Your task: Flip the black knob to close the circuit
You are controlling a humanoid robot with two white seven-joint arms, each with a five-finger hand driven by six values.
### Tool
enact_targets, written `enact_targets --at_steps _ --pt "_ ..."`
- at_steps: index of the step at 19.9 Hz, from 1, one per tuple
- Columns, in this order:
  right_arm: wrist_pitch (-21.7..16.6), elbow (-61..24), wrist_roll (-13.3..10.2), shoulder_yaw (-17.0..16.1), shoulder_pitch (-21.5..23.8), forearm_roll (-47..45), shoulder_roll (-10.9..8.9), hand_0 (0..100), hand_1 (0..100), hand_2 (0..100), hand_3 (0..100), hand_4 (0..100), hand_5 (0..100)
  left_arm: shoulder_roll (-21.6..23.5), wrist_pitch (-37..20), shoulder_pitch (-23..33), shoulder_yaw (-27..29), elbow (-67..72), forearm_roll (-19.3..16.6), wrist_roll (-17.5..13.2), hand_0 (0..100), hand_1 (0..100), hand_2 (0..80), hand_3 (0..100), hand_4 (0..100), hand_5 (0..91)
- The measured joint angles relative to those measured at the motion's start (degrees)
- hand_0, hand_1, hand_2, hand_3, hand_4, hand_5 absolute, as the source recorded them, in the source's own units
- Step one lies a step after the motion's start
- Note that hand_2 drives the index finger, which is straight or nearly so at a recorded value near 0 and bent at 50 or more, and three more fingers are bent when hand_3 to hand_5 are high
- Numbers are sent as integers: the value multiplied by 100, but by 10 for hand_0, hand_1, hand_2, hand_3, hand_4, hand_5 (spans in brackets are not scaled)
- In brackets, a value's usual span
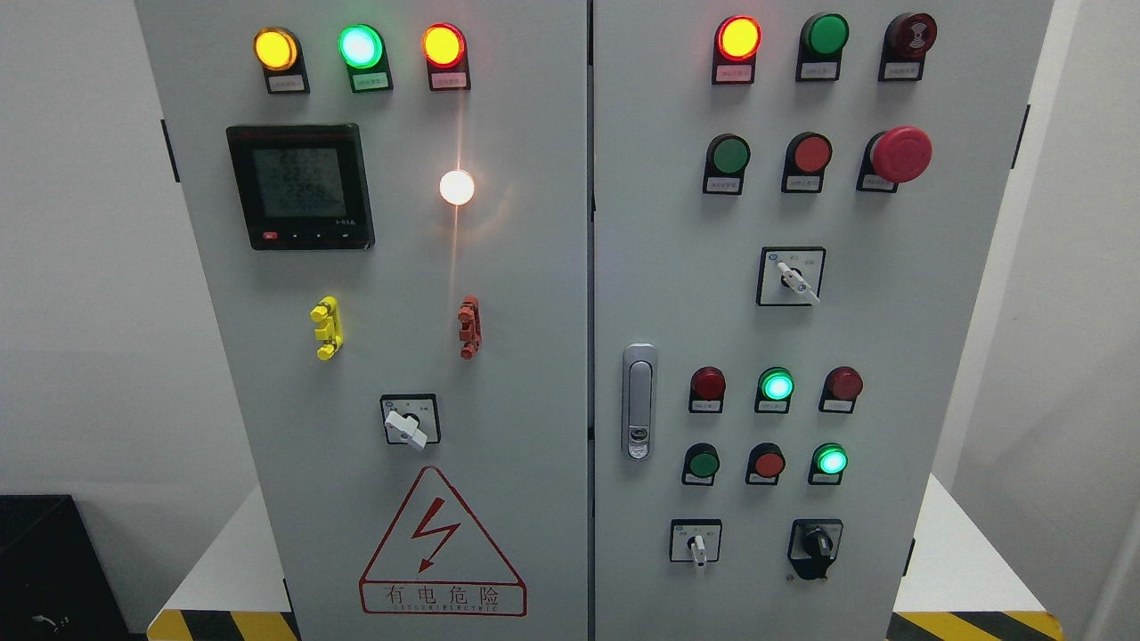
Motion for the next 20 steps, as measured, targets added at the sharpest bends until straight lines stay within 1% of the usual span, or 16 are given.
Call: enact_targets --at_steps 5,11,12,13,14,16,17,18,19,20 --pt "107 89 -14 -4 -98 10 2 0 133 0 0 0 0 0 0 0 0 0 0 0 120 556 0 0 0 0" --pt "71 188 -21 -3 -157 39 -1 0 135 0 0 0 0 0 0 0 0 0 0 0 120 556 0 0 0 0" --pt "6 192 -38 -2 -162 45 -4 0 135 0 36 0 0 0 0 0 0 0 0 0 120 556 0 0 0 0" --pt "-62 193 -66 2 -165 58 -8 0 135 0 75 43 0 0 0 0 0 0 0 0 120 556 0 0 0 0" --pt "-118 193 -93 7 -166 84 -15 0 135 32 124 85 1 0 0 0 0 0 0 0 120 556 0 0 0 0" --pt "-237 173 -183 14 -169 219 -34 0 137 97 210 189 114 0 0 0 0 0 0 0 120 556 0 0 0 0" --pt "-263 148 -258 17 -168 285 -42 0 137 138 269 252 169 0 0 0 0 0 0 0 120 556 0 0 0 0" --pt "-289 89 -294 18 -161 354 -50 0 136 200 336 331 231 0 0 0 0 0 0 0 120 556 0 0 0 0" --pt "-310 21 -355 18 -149 441 -58 0 135 247 383 379 282 0 0 0 0 0 0 0 120 556 0 0 0 0" --pt "-321 -65 -400 19 -126 517 -63 0 132 306 457 433 346 0 0 0 0 0 0 0 120 556 0 0 0 0"
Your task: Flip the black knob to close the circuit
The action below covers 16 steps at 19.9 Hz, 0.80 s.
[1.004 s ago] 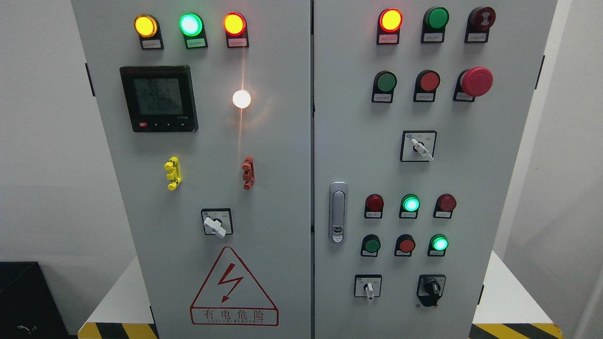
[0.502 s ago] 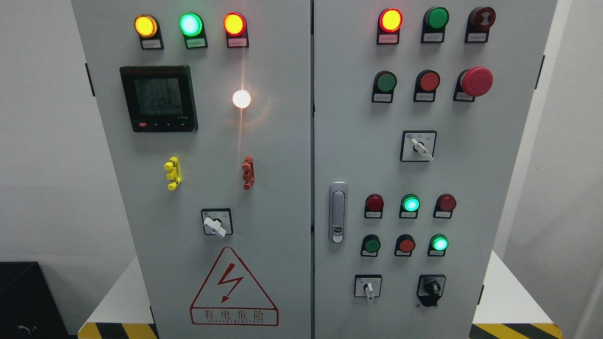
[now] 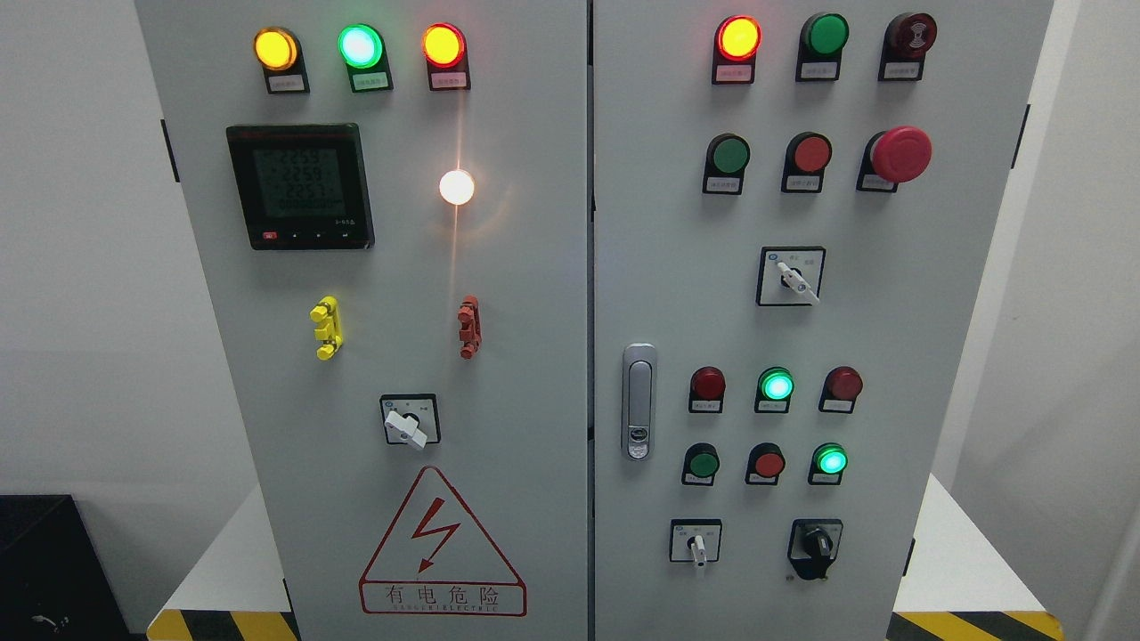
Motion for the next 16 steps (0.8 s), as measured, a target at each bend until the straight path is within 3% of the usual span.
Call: enact_targets --at_steps 5,7,10,13,16 --pt "-165 -389 -473 12 61 520 -18 0 108 501 705 661 606 0 0 0 0 0 0 0 120 556 0 0 0 0" --pt "-314 -528 -757 10 73 845 -28 0 0 623 797 730 712 0 0 0 0 0 0 0 120 556 0 0 0 0" --pt "-505 -739 -1210 12 87 1404 -39 0 0 727 891 782 781 0 0 0 0 0 0 0 120 556 0 0 0 0" --pt "-696 -1028 -1636 12 134 2150 -50 0 0 770 919 804 817 0 0 0 0 0 0 0 120 556 0 0 0 0" --pt "-766 -1418 -1841 11 243 2841 -66 0 0 817 952 826 853 0 0 0 0 0 0 0 120 556 0 0 0 0"
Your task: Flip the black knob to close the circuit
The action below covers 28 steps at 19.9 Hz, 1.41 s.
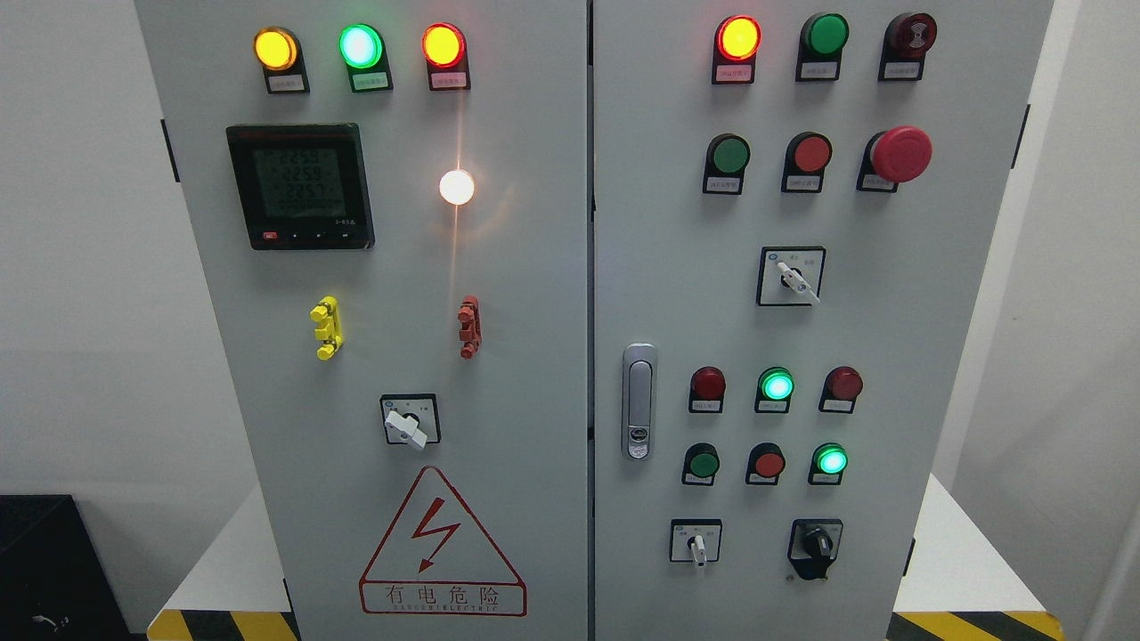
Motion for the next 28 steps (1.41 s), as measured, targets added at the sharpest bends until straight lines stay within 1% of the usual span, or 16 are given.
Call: enact_targets --at_steps 3,6,12,20,28 --pt "-17 -438 -158 -5 105 654 -19 0 0 846 976 855 881 0 0 0 0 0 0 0 120 556 0 0 0 0" --pt "-24 -883 -252 -9 176 1170 -35 0 0 851 983 866 891 0 0 0 0 0 0 0 120 556 0 0 0 0" --pt "-6 -1672 -403 -11 167 1704 -65 0 0 847 983 868 911 0 0 0 0 0 0 0 120 556 0 0 0 0" --pt "232 -2771 -435 -17 9 2105 -84 0 0 844 982 872 930 0 0 0 0 0 0 0 120 556 0 0 0 0" --pt "342 -3742 -337 -26 -326 2654 -56 0 0 828 978 881 954 0 0 0 0 0 0 0 120 556 0 0 0 0"
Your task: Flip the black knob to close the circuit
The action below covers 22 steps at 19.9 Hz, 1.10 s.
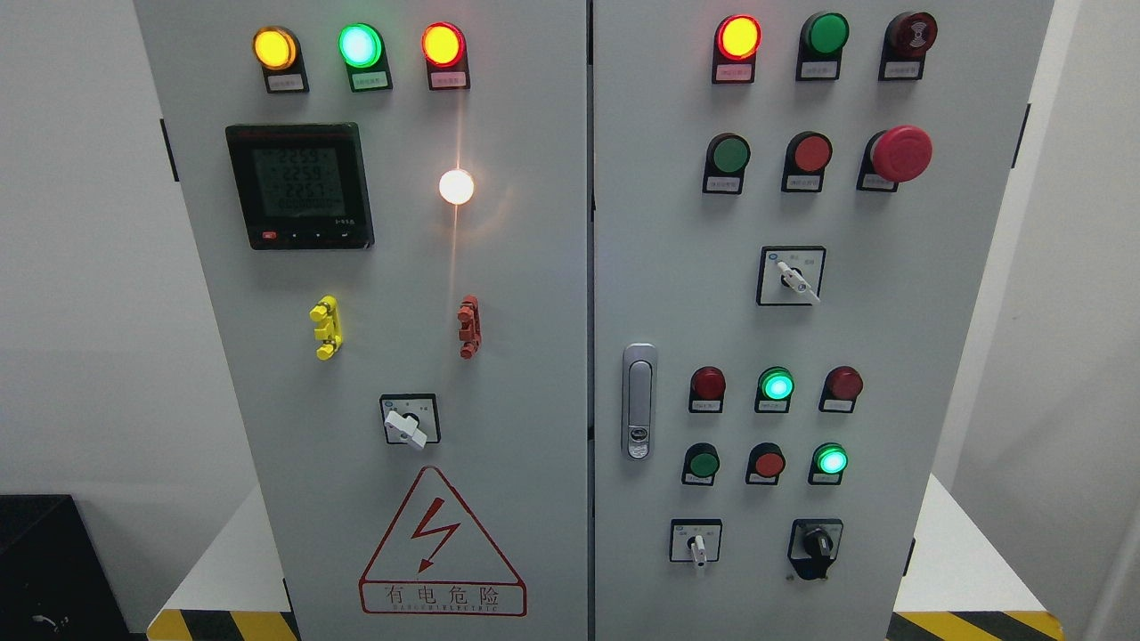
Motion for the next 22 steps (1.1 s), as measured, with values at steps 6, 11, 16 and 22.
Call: enact_targets --at_steps 6,11,16,22 --pt "369 -664 241 -14 -204 223 19 0 0 832 980 888 962 0 0 0 0 0 0 0 120 556 0 0 0 0" --pt "805 -1112 543 -45 -471 343 40 0 0 834 985 892 962 0 0 0 0 0 0 0 120 556 0 0 0 0" --pt "1090 -1438 800 -158 -877 501 56 0 0 834 989 895 963 0 0 0 0 0 0 0 120 556 0 0 0 0" --pt "1435 -1726 981 -269 -1230 752 66 0 0 836 991 896 964 0 0 0 0 0 0 0 120 556 0 0 0 0"
